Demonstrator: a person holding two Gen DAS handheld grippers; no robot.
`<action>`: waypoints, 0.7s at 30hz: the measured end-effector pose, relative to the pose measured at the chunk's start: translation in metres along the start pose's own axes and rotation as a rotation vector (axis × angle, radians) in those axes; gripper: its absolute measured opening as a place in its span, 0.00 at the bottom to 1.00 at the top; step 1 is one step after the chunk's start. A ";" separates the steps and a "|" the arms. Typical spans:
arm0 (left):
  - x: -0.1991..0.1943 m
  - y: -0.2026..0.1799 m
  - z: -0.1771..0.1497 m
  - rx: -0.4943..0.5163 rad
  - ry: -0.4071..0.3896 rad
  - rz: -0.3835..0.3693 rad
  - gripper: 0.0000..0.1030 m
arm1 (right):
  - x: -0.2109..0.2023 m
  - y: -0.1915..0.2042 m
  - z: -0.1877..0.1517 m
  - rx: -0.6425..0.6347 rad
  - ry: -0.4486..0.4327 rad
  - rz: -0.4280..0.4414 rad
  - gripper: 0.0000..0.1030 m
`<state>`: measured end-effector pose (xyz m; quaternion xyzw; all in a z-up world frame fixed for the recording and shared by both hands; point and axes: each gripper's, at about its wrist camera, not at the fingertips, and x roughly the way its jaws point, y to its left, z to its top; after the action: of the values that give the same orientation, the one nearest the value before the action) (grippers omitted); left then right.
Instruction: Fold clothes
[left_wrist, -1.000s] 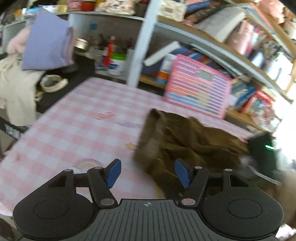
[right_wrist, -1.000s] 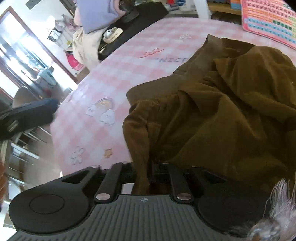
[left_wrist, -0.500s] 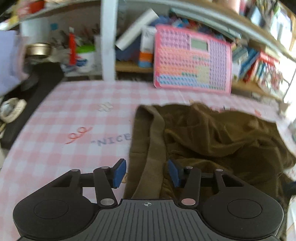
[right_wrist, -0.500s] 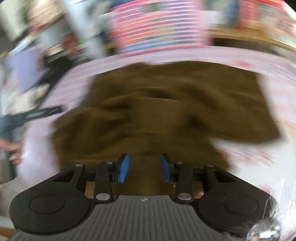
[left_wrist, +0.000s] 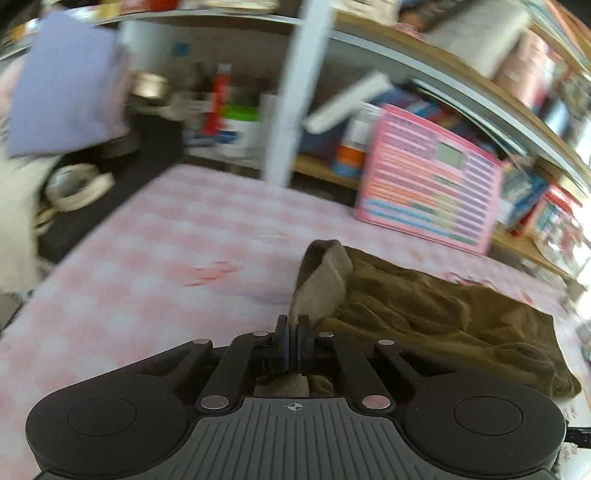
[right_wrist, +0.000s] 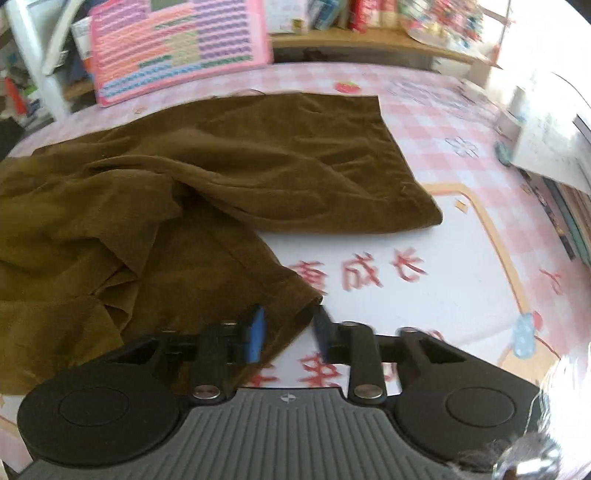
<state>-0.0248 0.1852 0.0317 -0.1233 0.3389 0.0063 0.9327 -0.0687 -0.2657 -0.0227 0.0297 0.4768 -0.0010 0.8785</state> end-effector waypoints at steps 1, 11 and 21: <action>-0.001 0.008 -0.004 -0.007 0.015 0.019 0.03 | 0.001 0.003 0.001 -0.022 0.003 0.010 0.11; 0.000 0.028 -0.028 -0.061 0.095 0.053 0.05 | 0.021 -0.031 0.073 -0.102 -0.132 -0.236 0.07; 0.003 0.018 -0.030 -0.076 0.114 -0.031 0.08 | -0.007 -0.037 0.051 -0.059 -0.166 -0.152 0.38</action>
<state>-0.0436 0.1955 0.0036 -0.1641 0.3892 -0.0022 0.9064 -0.0313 -0.3060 0.0087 -0.0329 0.4032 -0.0561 0.9128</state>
